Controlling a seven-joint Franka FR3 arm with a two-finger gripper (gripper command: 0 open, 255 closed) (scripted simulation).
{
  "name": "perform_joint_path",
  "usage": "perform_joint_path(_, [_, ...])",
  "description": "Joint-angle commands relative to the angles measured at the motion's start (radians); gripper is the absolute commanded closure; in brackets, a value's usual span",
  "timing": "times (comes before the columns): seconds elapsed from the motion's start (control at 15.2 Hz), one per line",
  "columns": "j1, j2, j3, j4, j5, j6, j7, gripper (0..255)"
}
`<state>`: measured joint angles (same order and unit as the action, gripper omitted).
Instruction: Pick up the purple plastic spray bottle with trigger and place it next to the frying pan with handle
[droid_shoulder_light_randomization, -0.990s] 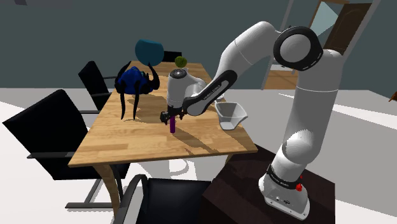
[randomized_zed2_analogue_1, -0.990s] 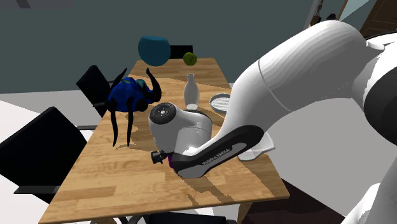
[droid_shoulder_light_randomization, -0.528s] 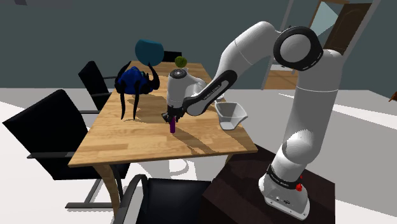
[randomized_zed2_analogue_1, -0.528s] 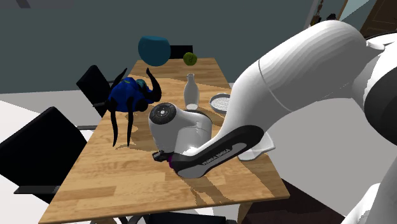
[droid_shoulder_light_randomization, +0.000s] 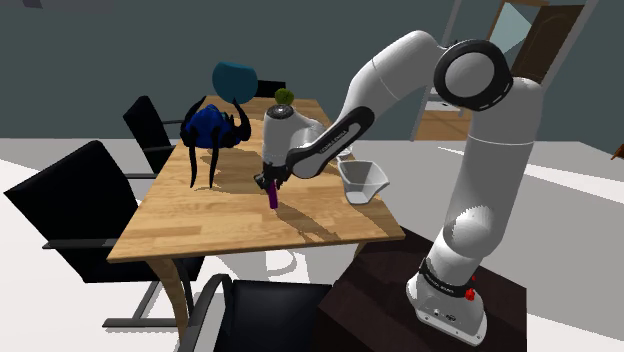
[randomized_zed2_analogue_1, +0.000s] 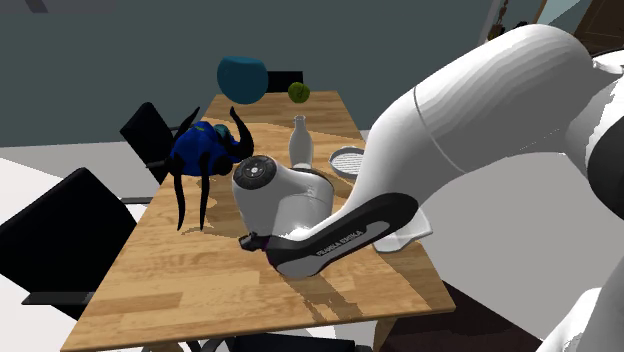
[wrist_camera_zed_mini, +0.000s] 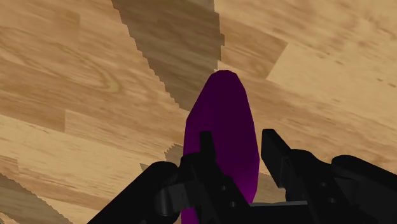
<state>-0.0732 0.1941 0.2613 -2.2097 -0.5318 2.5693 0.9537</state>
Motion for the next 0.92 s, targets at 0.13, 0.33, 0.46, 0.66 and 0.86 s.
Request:
perform_joint_path(0.13, [-0.006,-0.037,0.012,0.006,0.041,-0.036,-0.037,255])
perform_joint_path(0.33, [-0.010,-0.064,0.020,0.014,0.073,-0.067,-0.066,255])
perform_joint_path(0.46, [-0.012,-0.082,0.024,0.021,0.092,-0.088,-0.084,255])
perform_joint_path(0.66, [-0.014,-0.107,0.029,0.033,0.120,-0.120,-0.110,255])
perform_joint_path(0.86, [-0.015,-0.130,0.032,0.047,0.145,-0.153,-0.134,255])
